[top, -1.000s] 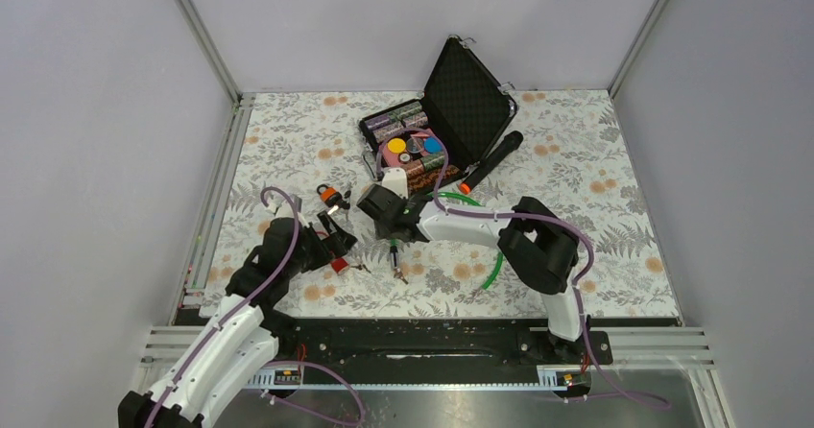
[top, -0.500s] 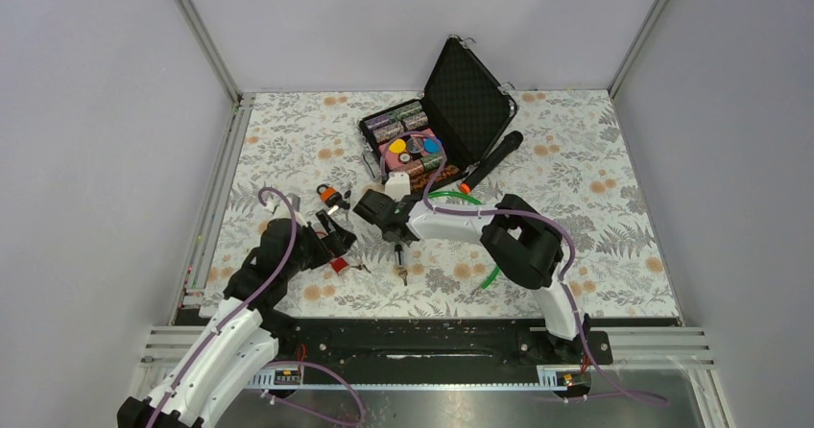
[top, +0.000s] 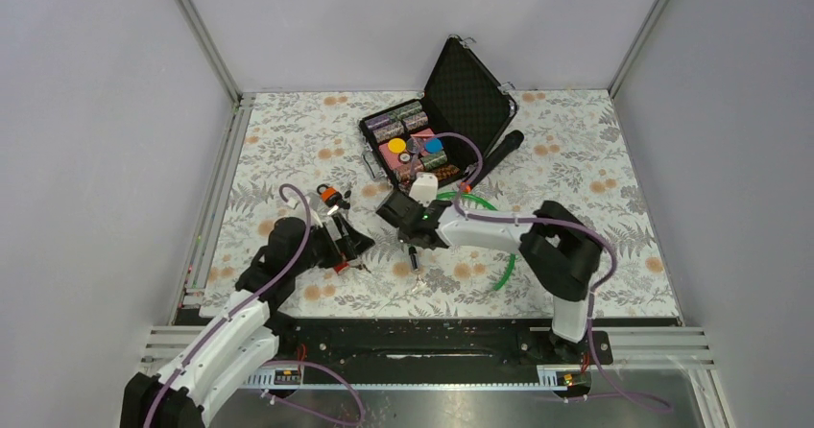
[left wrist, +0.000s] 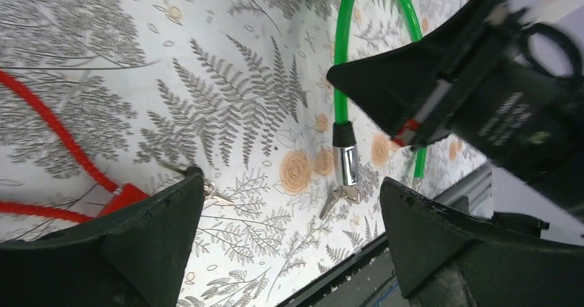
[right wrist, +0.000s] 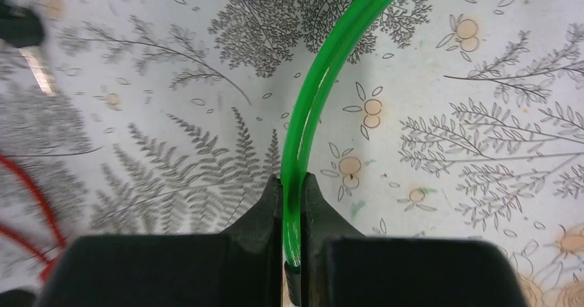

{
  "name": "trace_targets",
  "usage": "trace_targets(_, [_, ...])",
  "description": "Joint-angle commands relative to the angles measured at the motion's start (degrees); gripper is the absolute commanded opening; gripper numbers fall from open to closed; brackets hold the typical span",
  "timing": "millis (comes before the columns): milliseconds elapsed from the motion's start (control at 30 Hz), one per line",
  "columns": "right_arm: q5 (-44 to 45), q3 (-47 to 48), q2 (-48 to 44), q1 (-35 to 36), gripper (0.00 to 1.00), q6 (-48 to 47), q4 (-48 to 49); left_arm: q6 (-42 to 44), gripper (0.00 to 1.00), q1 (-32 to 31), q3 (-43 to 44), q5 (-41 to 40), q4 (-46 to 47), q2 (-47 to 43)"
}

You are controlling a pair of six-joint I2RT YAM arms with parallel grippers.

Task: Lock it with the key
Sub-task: Pick up the lock from the center of the board.

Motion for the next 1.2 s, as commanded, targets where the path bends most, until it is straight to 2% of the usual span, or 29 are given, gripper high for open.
trace_targets(0, [0.49,-3.63,-10.54,-0.49,0.0,5.22,5.1,0.12,0.97,-2.54,-0.25,6.58,12.53,3.45])
trace_targets(167, [-3.52,-11.12,-18.09,-0.49,0.0,9.43,11.08,1.63,0.88,-8.65,0.41,2.85,19.3,8.9])
trace_targets(267, [-5.64,-12.98,-21.17,-0.49,0.0,10.33,12.4,1.78,0.86,-11.4,0.79,2.21,23.99,11.89])
trace_targets(367, [-7.98,-14.44,-23.15,-0.49,0.0,11.29,13.65,3.53,0.86,-14.16,1.7,1.57,27.72,14.85])
trace_targets(533, [-12.04,-17.06,-24.4,-0.76,0.0,12.87,17.74,6.1,0.89,-16.65,4.55,-2.86,27.61,20.7])
trace_targets(667, [-15.42,-18.3,-24.01,-1.36,0.0,13.68,19.41,5.07,0.86,-17.3,5.72,-3.1,29.95,24.85])
trace_targets(733, [-15.91,-18.76,-24.07,-1.5,0.0,14.05,21.33,4.43,0.8,-17.55,6.26,-2.72,31.05,26.33])
trace_targets(1000, [-16.02,-19.79,-24.88,-2.29,0.01,14.15,22.26,3.16,0.41,-18.3,6.03,-0.11,33.63,29.31])
trace_targets(1067, [-16.25,-20.04,-24.93,-2.54,0.02,13.98,22.38,2.86,0.26,-18.29,6.04,1.02,34.51,29.45])
trace_targets(1133, [-16.54,-20.54,-25.22,-2.91,0.04,13.8,22.7,3.11,0.06,-18.28,6.52,1.4,34.31,29.81])
trace_targets(1167, [-16.73,-20.99,-25.49,-3.14,0.06,13.71,22.95,3.4,0.0,-18.28,6.74,1.62,34.26,30.09])
